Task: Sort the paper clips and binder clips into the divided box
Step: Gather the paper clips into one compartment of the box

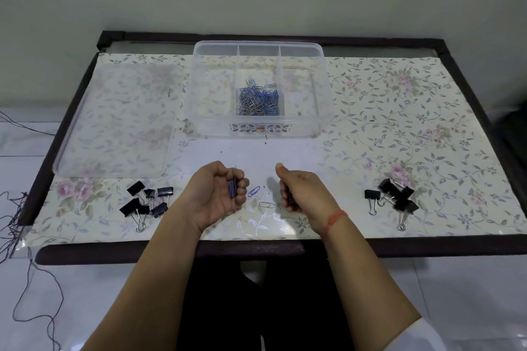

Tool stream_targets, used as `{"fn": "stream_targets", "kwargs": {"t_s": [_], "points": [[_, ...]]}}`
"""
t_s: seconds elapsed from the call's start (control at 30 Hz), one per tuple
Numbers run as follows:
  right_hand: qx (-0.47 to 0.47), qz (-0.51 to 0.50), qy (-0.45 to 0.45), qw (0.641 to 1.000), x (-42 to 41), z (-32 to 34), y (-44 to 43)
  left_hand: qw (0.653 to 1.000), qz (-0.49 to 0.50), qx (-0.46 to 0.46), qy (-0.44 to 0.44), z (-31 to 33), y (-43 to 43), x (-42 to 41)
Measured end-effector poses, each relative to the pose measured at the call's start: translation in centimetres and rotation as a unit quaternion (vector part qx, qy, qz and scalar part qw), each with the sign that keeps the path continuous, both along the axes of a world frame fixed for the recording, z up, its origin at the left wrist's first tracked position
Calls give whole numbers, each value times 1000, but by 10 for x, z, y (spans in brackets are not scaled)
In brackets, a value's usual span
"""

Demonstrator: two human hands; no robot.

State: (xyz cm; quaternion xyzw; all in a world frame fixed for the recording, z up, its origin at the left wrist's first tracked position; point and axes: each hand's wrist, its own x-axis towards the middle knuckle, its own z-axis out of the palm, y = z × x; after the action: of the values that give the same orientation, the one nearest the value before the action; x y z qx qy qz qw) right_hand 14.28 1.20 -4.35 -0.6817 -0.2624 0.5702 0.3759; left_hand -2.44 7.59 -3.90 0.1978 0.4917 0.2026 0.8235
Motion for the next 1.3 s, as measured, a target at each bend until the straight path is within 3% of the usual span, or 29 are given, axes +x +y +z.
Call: {"fn": "stream_targets", "kwargs": {"t_s": [0.07, 0.13, 0.2, 0.27, 0.33, 0.5, 0.57, 0.67, 0.73, 0.83, 0.93, 1.03, 1.13, 1.23, 1.3], "points": [[17, 39, -110, 993, -2, -4, -1, 996, -22, 39, 72, 1, -1, 4], [35, 88, -196, 976, -4, -8, -1, 970, -65, 120, 201, 3, -4, 9], [38, 135, -238, 961, -6, -10, -2, 896, -119, 254, 345, 2, -7, 13], [34, 177, -284, 942, -8, -9, -3, 804, -175, 370, 431, -3, -8, 16], [29, 205, -326, 922, -10, -10, -2, 767, -216, 401, 452, -6, -8, 19], [21, 225, -375, 899, -16, -12, 1, 720, -272, 443, 460, -13, -3, 29], [24, 198, -358, 912, -13, -11, 2, 710, -293, 450, 455, -14, -3, 31], [27, 83, -139, 986, 1, -6, 1, 724, -273, 450, 447, -12, -5, 28], [24, 10, 4, 1000, 8, -4, 0, 797, -186, 409, 404, -6, -4, 24], [8, -116, 223, 968, 12, -3, 3, 929, -59, 267, 250, 3, -1, 15], [7, -159, 358, 920, 11, -2, 9, 982, -5, 135, 133, 3, -1, 12], [8, -169, 423, 890, 8, -4, 14, 994, 69, 73, 52, 2, 2, 14], [14, -168, 468, 868, 7, -5, 16, 989, 113, 79, 61, 3, 8, 19], [20, -171, 490, 854, 7, -3, 17, 959, 76, 183, 203, 0, 9, 24], [20, -173, 481, 859, 6, -1, 17, 887, 19, 311, 341, -7, 11, 29]]}}
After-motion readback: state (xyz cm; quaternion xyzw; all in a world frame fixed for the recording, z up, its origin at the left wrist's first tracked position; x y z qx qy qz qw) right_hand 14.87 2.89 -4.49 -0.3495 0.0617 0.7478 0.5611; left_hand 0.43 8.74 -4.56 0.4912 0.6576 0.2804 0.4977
